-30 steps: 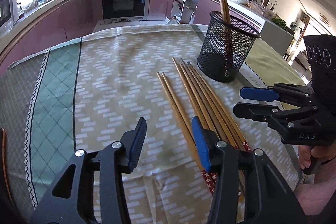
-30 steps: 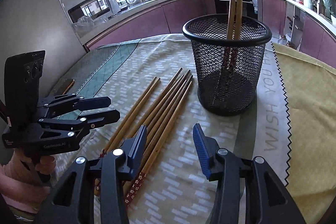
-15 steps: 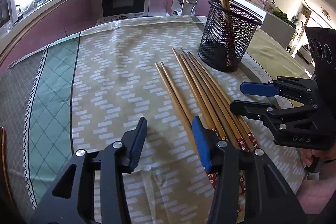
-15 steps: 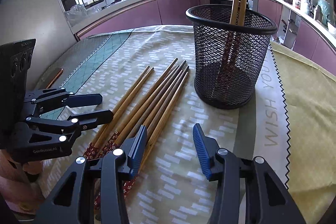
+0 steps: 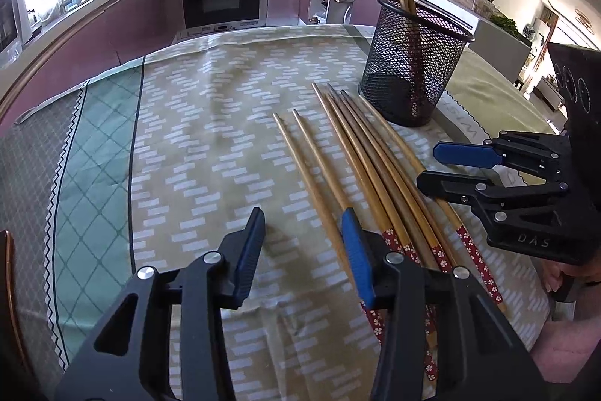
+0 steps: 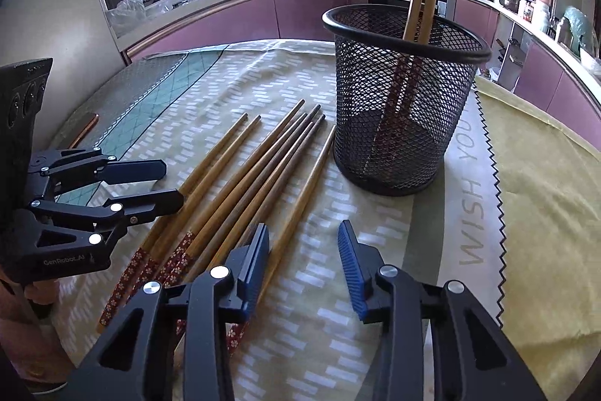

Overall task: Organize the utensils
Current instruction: 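Close the left tool on another chopstick while the right tool grasps one too, then raise the left tool's chopstick into the mesh cup while the right tool inserts its own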

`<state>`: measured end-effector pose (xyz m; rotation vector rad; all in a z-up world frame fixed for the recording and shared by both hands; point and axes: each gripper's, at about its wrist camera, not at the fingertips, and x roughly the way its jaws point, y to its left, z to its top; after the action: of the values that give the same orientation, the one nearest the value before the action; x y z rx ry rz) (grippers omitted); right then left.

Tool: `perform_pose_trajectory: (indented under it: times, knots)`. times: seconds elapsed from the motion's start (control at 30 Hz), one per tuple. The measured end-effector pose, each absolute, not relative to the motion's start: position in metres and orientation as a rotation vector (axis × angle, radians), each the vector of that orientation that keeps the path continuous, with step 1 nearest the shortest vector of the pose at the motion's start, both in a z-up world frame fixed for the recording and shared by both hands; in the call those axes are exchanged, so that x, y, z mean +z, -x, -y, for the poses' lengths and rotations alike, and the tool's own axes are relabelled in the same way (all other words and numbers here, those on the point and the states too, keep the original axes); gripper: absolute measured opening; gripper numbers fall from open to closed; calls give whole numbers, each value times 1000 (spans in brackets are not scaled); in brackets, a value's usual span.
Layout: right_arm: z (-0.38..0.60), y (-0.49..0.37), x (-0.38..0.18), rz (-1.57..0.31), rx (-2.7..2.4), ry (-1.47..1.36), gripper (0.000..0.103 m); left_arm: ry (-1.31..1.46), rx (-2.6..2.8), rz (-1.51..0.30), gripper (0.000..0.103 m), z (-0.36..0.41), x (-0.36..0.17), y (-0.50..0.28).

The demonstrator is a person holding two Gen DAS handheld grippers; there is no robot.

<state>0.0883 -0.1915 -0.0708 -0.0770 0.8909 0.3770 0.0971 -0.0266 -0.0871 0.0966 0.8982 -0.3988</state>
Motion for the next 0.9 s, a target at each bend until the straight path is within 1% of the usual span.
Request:
perform_pose_trajectory:
  times: [0.1, 0.17, 0.23, 0.27, 0.33, 0.4, 0.67, 0.9]
  knots:
    - [188, -92, -71, -889, 365, 91, 34, -95, -390, -900, 40, 29, -87, -103]
    - [186, -95, -71, -887, 362, 90, 31, -96, -380, -899, 39, 31, -87, -106]
    - [187, -97, -71, -889, 360, 77, 25, -97, -371, -897, 35, 32, -88, -108]
    - [187, -98, -71, -890, 361, 69, 22, -96, -366, -897, 32, 32, -88, -109]
    - [189, -99, -71, -893, 366, 44, 13, -84, -363, -899, 26, 31, -88, -110]
    - [192, -99, -71, -896, 370, 20, 10, -63, -360, -902, 15, 29, -89, -112]
    - [202, -97, -70, -894, 388, -46, 6, -3, -346, -899, 8, 22, -87, -112]
    - [203, -88, -59, -863, 455, -60, 6, -3, -399, -871, 8, 24, -78, -98]
